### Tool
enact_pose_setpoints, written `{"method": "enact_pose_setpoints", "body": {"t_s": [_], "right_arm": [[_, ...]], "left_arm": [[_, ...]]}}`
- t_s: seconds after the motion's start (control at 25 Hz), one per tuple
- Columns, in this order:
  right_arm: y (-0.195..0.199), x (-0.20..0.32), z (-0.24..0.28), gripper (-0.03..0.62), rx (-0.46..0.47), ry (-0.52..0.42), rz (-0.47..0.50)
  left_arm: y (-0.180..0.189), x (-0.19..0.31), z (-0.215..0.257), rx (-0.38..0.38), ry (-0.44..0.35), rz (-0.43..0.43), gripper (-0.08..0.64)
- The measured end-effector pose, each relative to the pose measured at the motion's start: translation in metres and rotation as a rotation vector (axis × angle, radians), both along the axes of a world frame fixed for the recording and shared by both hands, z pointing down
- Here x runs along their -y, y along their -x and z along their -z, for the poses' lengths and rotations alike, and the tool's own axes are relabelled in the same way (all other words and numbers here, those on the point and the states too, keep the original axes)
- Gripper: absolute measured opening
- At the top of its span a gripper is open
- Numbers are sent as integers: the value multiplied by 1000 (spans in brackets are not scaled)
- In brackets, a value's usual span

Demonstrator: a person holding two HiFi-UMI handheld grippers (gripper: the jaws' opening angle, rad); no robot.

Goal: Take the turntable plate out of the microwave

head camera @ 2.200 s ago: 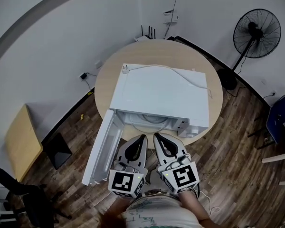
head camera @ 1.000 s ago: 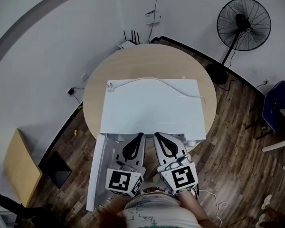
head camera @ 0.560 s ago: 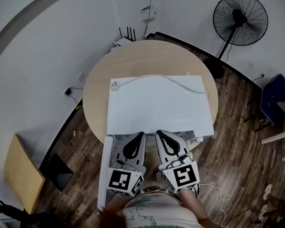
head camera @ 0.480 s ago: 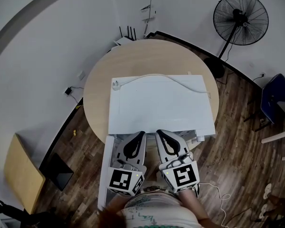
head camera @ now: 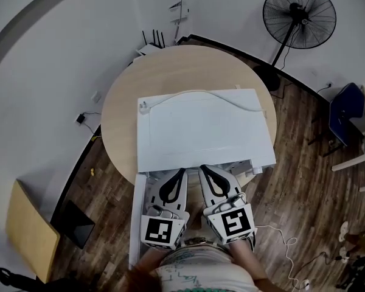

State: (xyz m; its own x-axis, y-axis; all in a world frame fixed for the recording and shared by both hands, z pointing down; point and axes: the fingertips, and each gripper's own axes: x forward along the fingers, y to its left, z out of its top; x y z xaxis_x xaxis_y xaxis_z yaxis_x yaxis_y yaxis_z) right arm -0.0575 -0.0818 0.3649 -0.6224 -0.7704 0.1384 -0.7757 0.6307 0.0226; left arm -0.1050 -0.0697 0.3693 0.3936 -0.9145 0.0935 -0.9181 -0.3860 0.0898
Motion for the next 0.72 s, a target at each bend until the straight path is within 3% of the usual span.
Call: {"method": "enact_pose_setpoints", "body": {"t_s": [0.44, 0.72], "right_arm": [[-3, -5, -46, -9, -45, 96, -2], [-10, -1, -99, -9, -73, 164, -8]], "left_arm": [[-1, 3, -52, -2, 72, 6, 14], [-7, 6, -97, 93, 145, -6, 14]]}}
